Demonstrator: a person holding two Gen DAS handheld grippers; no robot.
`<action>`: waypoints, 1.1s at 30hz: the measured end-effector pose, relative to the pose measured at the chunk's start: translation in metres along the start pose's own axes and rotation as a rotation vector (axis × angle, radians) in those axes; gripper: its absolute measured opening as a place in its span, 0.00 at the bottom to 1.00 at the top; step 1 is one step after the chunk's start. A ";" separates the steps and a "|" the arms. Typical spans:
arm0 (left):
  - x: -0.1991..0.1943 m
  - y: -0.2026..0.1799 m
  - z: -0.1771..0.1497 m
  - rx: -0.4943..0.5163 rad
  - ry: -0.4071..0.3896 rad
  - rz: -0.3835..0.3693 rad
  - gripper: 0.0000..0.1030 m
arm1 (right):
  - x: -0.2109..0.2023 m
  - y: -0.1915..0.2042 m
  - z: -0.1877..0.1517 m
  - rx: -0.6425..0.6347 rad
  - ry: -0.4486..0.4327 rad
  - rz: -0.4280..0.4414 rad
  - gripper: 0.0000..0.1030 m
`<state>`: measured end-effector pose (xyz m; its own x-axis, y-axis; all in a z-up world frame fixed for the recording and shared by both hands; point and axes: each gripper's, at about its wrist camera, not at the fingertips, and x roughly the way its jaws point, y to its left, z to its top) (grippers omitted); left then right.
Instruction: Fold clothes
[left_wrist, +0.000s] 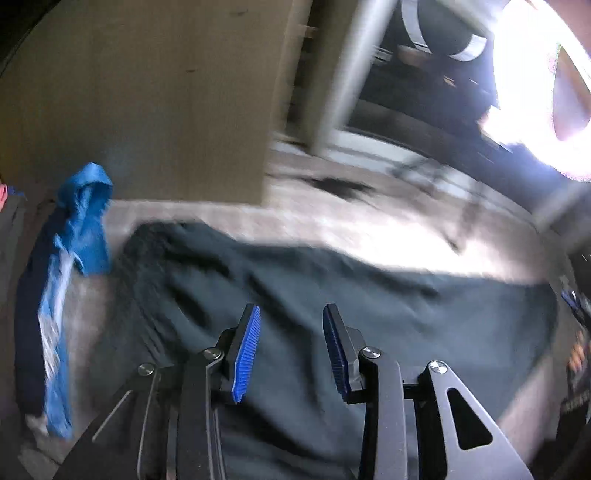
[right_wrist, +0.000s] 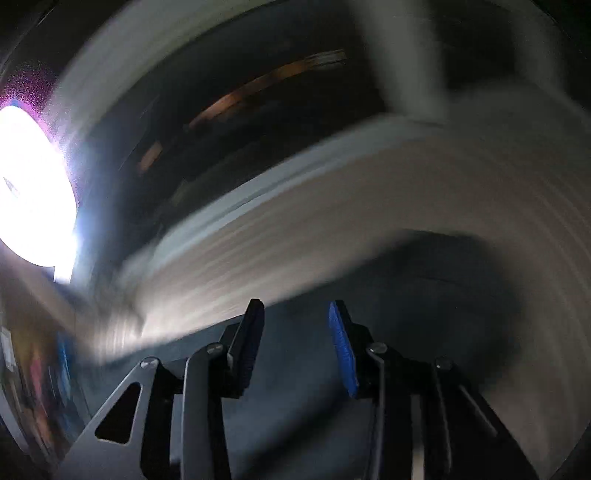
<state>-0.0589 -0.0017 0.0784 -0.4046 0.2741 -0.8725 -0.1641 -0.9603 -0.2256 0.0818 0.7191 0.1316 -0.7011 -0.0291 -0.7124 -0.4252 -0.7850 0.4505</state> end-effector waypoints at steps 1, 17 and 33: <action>-0.002 -0.014 -0.013 0.028 0.020 -0.033 0.34 | -0.015 -0.041 0.002 0.118 -0.007 -0.025 0.36; 0.014 -0.191 -0.135 0.501 0.194 -0.203 0.45 | 0.019 -0.074 -0.027 0.196 0.108 -0.016 0.38; 0.023 -0.184 -0.123 0.676 0.150 -0.071 0.00 | 0.032 -0.066 -0.040 0.156 0.151 0.016 0.04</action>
<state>0.0725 0.1753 0.0472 -0.2516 0.2784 -0.9269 -0.7298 -0.6836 -0.0072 0.1100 0.7452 0.0577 -0.6199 -0.1423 -0.7716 -0.5066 -0.6784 0.5321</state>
